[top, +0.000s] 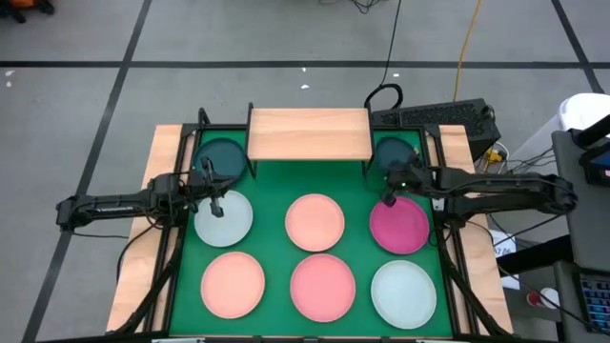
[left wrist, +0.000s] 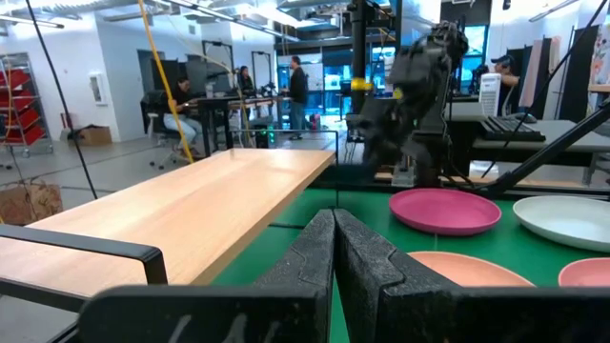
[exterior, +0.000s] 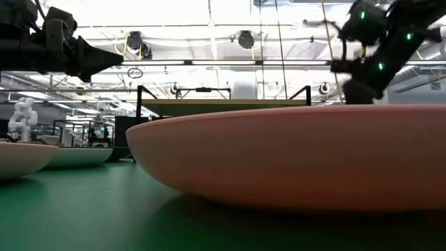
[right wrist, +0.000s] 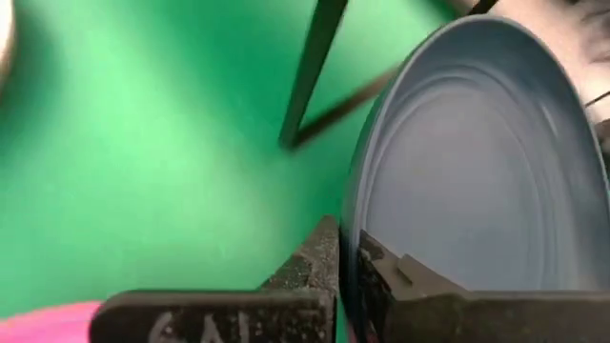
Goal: Place and stack plates onto a shelf
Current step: Put the right black plate on the shelf
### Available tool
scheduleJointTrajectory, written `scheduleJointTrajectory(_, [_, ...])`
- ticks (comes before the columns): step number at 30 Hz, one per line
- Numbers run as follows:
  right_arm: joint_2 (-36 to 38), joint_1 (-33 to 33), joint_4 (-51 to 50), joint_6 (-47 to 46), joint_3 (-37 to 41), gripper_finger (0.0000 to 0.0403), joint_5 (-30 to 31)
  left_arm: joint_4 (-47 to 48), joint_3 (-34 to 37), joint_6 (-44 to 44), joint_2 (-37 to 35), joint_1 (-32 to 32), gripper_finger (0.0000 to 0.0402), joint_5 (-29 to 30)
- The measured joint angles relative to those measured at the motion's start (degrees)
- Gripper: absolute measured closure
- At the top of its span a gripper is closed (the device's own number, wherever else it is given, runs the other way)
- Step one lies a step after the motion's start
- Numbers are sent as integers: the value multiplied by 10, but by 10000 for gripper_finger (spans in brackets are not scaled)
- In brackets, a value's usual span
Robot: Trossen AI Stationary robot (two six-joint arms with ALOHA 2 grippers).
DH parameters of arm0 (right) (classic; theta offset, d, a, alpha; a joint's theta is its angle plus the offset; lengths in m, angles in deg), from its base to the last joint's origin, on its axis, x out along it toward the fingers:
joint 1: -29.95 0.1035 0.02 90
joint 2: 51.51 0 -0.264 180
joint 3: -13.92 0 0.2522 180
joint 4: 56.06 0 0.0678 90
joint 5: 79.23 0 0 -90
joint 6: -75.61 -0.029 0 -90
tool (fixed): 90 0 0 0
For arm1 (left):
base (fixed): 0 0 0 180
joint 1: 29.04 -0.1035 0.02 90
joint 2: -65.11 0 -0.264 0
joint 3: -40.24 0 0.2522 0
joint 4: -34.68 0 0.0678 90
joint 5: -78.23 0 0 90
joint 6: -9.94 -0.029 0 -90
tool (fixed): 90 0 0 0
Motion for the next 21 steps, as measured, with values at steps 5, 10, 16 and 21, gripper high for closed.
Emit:
scheduleJointTrajectory(5, [14, 4, -14, 11, -74, 402, 87, 0, 0, 0, 0, 0, 387, 0])
scheduleJointTrajectory(10, [-2, 4, 8, 85, -162, 402, 118, 0, 0, 0, 0, 0, 387, 0])
scheduleJointTrajectory(16, [-75, 4, 97, 189, -257, 403, 51, 0, 0, 0, 0, 0, 387, 0])
scheduleJointTrajectory(21, [-179, 4, 103, 235, -332, 403, -3, 0, 0, 0, 0, 0, 387, 0])
